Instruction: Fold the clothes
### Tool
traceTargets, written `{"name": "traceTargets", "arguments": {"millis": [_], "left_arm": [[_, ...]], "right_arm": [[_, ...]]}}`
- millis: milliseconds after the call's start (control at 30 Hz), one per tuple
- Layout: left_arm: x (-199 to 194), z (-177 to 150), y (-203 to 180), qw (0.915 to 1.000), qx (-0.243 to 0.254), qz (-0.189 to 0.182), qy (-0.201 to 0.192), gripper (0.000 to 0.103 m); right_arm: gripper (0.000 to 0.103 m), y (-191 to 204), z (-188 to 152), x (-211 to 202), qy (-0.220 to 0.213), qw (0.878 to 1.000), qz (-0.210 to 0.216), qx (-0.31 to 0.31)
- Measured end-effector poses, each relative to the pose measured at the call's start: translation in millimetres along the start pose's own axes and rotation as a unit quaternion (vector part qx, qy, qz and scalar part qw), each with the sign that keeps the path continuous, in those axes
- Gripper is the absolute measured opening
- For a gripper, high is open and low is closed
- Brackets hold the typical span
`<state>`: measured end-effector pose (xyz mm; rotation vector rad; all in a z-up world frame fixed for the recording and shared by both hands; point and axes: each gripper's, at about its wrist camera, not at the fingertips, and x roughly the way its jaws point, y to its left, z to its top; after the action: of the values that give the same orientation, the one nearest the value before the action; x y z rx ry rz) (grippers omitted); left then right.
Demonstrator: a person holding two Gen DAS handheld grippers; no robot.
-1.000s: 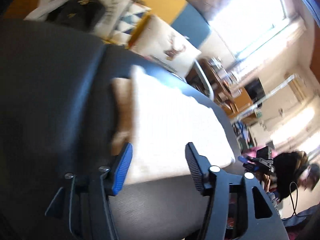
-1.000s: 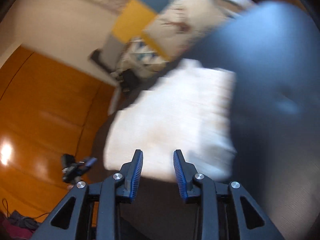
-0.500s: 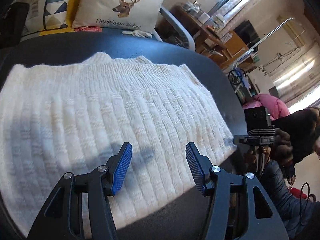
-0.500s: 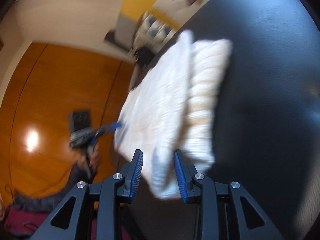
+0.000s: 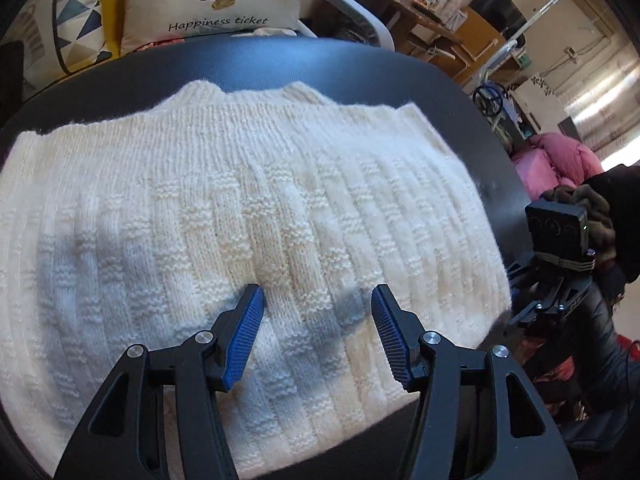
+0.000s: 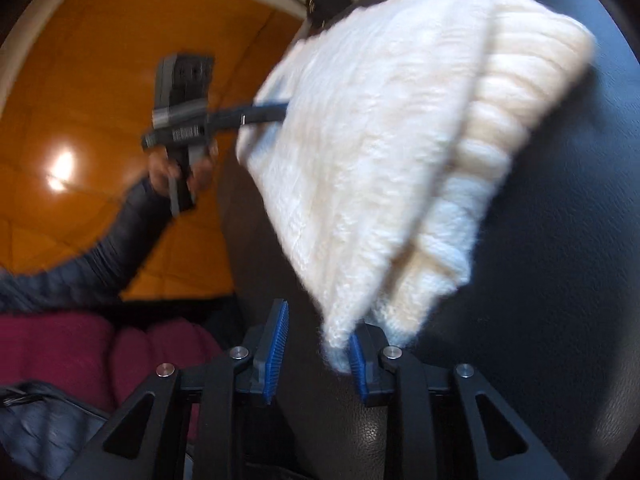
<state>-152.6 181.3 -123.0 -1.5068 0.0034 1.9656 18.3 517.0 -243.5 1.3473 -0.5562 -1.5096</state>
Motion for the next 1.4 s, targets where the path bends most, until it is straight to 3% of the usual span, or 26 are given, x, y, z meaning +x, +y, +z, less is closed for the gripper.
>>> {"name": "traceTargets", "arguments": {"millis": [67,200,267,333,400,433,600,733,867,1000,1067,1133,1333,1400], "left_arm": [[-12,0,-5,0.9998,0.012,-0.010,-0.011,0.059],[6,-6,-14,0.9981,0.052,0.034,0.005,0.059],[10,-12,-15,0.9976,0.060,0.034,0.002,0.059],[7,-15,-14,0.9981,0.055,0.026,-0.009,0.059],[3,-14,-11,0.9986,0.046,0.020,-0.014,0.059],[1,-13,-9,0.9988,0.043,0.017,-0.016,0.059],[-6,-22,-5,0.9980,0.050,0.004,-0.039,0.059],[-14,-27,-10,0.9976,0.039,0.000,-0.057,0.059],[-40,-25,-5,0.9945,0.050,0.003,-0.092,0.059],[-58,-18,21,0.9906,0.041,0.047,-0.122,0.060],[-57,-16,41,0.9867,0.034,0.101,-0.123,0.060],[-51,-19,66,0.9878,0.005,0.120,-0.100,0.060],[-50,-56,70,0.9900,-0.014,0.055,-0.129,0.059],[-51,-68,59,0.9897,-0.018,0.043,-0.136,0.059]], "right_arm": [[0.029,0,4,0,-0.023,1.000,0.005,0.011],[0.030,10,-6,13,-0.001,1.000,0.007,0.005],[0.013,19,-11,25,0.039,0.999,-0.024,-0.029],[0.012,16,-13,20,0.035,0.999,-0.028,0.001],[0.020,27,-13,11,0.018,0.998,-0.052,-0.004],[0.026,34,-13,5,0.007,0.998,-0.064,-0.010],[0.032,40,-4,-33,-0.113,0.988,-0.098,0.046],[0.033,32,7,-55,-0.235,0.960,-0.117,0.096],[0.033,36,27,-52,-0.269,0.945,-0.154,0.109],[0.033,30,48,-32,-0.240,0.937,-0.225,0.117],[0.025,36,62,-4,-0.196,0.926,-0.311,0.090],[0.025,44,70,6,-0.173,0.913,-0.367,0.048],[0.022,39,102,-4,-0.114,0.886,-0.450,0.022],[0.022,34,110,-10,-0.094,0.884,-0.458,0.021]]}}
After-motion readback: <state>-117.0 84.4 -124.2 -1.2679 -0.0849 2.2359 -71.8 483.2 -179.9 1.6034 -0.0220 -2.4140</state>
